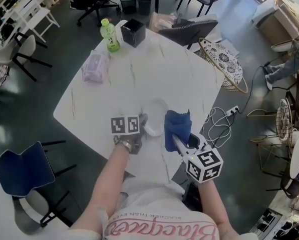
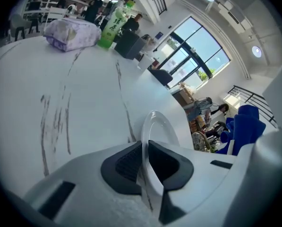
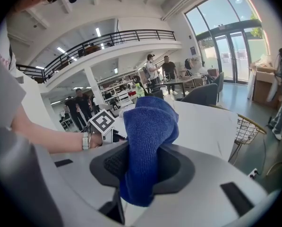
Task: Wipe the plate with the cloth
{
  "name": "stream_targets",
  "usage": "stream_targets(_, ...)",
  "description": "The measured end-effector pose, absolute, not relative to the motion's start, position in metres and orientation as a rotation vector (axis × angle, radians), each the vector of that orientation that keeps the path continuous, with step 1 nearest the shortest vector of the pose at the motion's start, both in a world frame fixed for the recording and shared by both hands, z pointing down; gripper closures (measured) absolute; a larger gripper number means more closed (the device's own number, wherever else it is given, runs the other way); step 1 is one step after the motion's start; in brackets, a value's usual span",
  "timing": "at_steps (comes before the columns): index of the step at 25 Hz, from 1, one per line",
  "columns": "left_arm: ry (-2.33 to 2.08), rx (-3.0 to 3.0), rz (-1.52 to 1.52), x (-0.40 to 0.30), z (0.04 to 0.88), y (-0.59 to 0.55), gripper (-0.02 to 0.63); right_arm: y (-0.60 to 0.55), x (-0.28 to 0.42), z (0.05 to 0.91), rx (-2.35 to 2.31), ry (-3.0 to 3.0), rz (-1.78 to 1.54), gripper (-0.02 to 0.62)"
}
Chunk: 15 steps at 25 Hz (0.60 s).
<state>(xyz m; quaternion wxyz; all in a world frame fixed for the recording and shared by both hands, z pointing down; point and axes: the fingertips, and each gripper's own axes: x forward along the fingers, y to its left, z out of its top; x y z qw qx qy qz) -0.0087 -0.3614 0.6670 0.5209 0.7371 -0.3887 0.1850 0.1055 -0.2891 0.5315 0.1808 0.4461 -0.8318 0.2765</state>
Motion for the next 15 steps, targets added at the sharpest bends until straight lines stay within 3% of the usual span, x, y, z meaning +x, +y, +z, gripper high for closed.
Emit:
stream_targets(9,-0.872,1.733,0.145,-0.007,0.642,-0.354,0.592,-0.285,0.106,0.52,1.276,-2.37,0.745,0.471)
stream_targets(15,-0.889,1.799,0.145,-0.008,0.623,-0.346,0.592,-0.28,0.11,0.506,1.303,-2.39,0.704,0.471)
